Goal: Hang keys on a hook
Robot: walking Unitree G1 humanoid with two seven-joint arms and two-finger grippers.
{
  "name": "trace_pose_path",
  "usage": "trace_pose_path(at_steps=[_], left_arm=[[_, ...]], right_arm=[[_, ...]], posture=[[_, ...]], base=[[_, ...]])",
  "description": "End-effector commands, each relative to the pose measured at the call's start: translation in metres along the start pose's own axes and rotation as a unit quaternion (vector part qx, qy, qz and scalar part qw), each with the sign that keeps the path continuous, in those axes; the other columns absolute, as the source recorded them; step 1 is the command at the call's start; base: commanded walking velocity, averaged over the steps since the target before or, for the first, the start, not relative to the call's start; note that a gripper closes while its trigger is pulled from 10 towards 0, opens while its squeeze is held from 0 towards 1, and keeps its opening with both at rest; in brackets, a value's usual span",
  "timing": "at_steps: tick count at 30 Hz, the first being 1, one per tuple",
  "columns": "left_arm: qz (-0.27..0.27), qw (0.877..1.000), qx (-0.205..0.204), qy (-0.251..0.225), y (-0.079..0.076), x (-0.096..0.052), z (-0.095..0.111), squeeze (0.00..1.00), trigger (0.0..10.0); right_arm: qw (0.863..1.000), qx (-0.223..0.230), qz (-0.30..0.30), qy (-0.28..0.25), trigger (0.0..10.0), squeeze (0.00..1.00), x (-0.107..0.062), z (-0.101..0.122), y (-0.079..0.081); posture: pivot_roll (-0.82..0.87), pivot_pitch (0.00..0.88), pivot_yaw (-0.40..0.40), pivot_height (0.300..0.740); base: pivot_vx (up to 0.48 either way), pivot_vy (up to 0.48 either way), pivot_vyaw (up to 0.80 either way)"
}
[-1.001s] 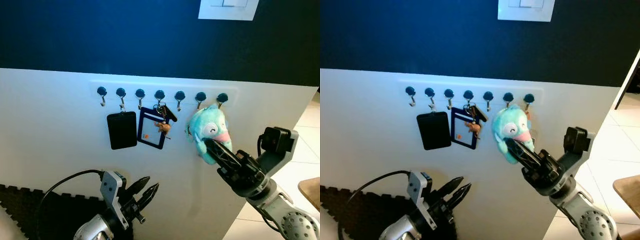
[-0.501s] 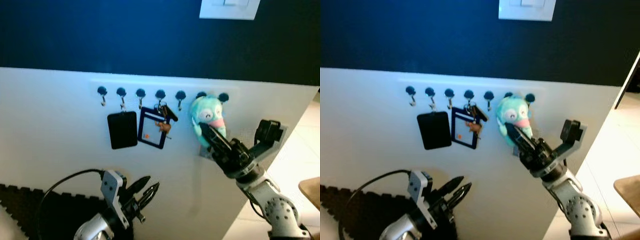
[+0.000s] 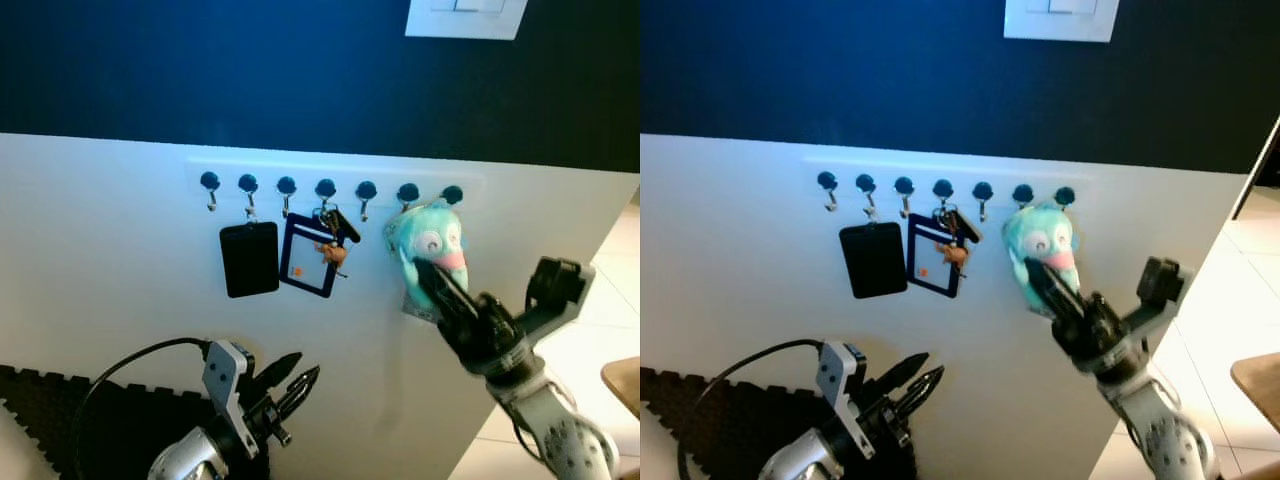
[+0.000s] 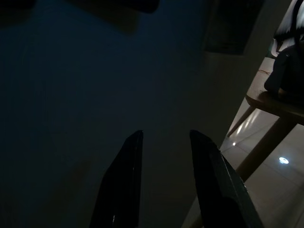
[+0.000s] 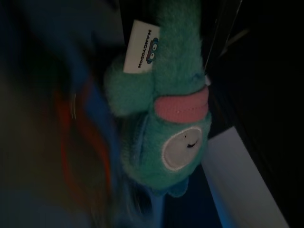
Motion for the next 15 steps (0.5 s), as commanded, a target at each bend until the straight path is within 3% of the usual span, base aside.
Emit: trace_pose_path(at_steps=[1, 6, 15], left_arm=[[-0.009, 1.000, 0.006, 0.011, -0.002, -0.001, -0.001, 0.00, 10.0], [-0.013, 1.000, 0.005, 0.015, -0.003, -0.002, -0.002, 0.00, 10.0], [-0.014, 1.000, 0.009, 0.018, -0.003, -0.002, -0.002, 0.00, 10.0]], right_arm=[[1.000, 0.000, 0.007, 0.013, 10.0, 0.00, 0.000, -0.005, 0.003], [0.999, 0.022, -0.022, 0.021, 10.0, 0.00, -0.011, -0.020, -0.003], [0.998, 0.024, -0.034, 0.047, 10.0, 0.00, -0.016, -0.033, -0.005]], posture=[[0.05, 0.106, -0.016, 0.740], [0.05, 0.107, -0.015, 0.740], [0.06, 0.104, -0.017, 0.740]], base=[[0.000, 0.000, 0.00], [0.000, 0.000, 0.00], [0.000, 0.000, 0.00]])
Point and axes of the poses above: a point about 5 cm out from each wrist's last joint towards the gripper, its own x axis pointing out of the wrist towards the gripper, its own z axis along the axis of the wrist's last joint, y = z × x, the point moved 2 cm from there along x, pointing out of the wrist towards the gripper, and after that the axes turned 5 degrees about -x, right-handed, at the moved point
